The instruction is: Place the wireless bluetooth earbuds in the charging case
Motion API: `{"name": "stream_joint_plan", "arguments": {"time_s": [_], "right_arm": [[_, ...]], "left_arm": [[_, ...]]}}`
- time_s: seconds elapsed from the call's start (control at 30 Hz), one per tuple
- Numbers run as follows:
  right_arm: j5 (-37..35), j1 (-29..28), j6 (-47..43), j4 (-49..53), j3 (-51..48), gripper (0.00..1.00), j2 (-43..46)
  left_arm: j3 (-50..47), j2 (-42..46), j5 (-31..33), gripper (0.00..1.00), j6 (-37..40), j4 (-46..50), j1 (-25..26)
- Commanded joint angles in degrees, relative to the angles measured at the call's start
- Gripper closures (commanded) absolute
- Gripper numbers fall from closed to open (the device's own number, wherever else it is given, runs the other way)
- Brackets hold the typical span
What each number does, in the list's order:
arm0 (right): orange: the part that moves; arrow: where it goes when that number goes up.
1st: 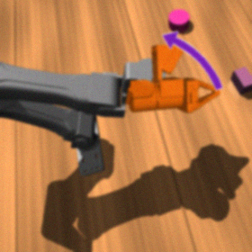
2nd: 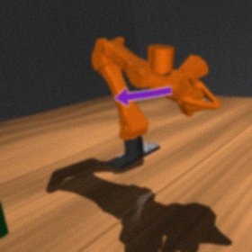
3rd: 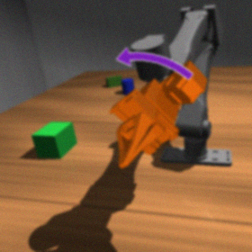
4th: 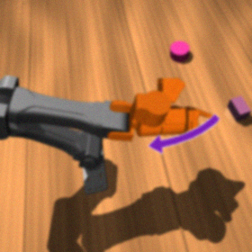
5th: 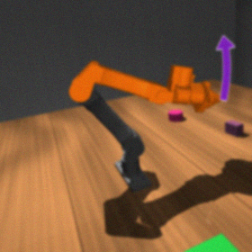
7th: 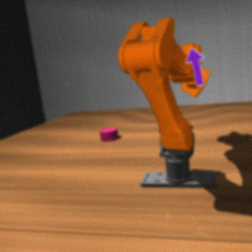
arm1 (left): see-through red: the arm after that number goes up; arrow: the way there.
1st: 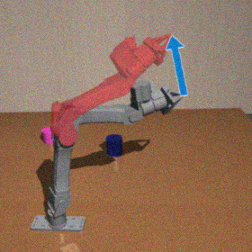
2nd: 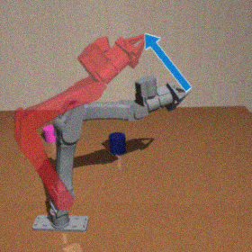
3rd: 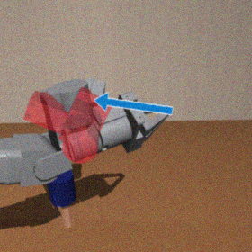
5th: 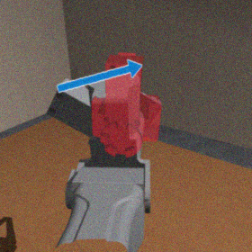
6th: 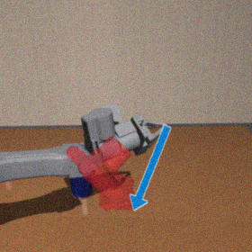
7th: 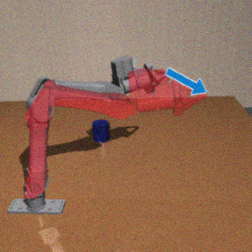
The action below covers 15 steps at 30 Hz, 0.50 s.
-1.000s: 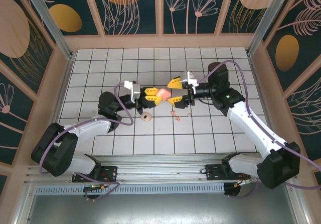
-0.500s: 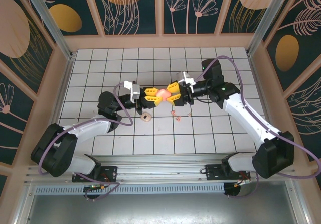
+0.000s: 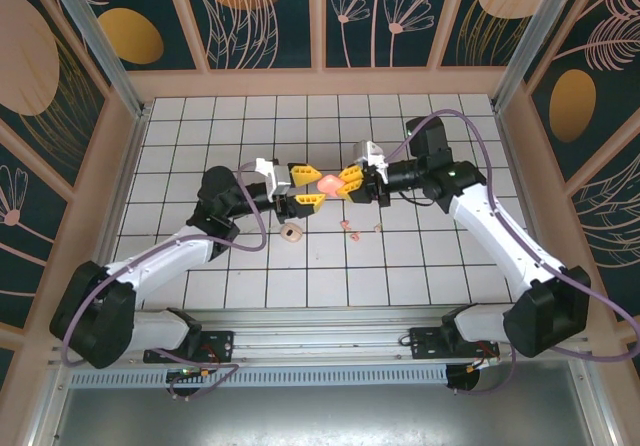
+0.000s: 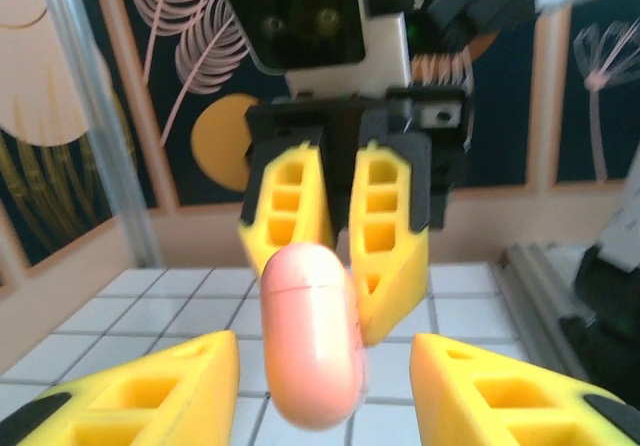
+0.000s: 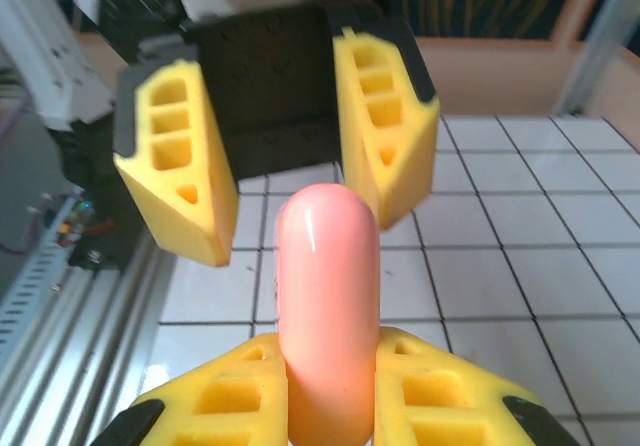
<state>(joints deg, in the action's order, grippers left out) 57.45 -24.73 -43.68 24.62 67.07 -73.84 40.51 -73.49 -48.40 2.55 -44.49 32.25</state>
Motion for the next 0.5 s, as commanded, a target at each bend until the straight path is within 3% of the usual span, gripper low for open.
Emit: {"name": "stream_joint_plan", "arguments": {"time_s": [0.0, 0.13, 0.27, 0.47], "right_arm": [[-10.32, -0.21, -4.07, 4.09, -0.61, 0.87, 3.50], [-16.87, -2.74, -7.93, 5.91, -0.89, 0.87, 4.23], [-24.10, -6.56, -10.29, 7.61, 0.66, 0.87, 2.75], [-26.07, -11.13, -12.89, 10.66, 3.71, 0.87, -1.28]], "left_arm": [[1.89, 2.76, 5.07, 0.51, 15.87, 19.97, 0.09], [1.94, 3.37, 6.27, 0.51, 23.22, 27.76, 0.09], [2.16, 2.93, 6.70, 0.51, 24.46, 30.02, 0.09], [2.12, 2.40, 4.23, 0.50, 25.01, 30.63, 0.02]]}}
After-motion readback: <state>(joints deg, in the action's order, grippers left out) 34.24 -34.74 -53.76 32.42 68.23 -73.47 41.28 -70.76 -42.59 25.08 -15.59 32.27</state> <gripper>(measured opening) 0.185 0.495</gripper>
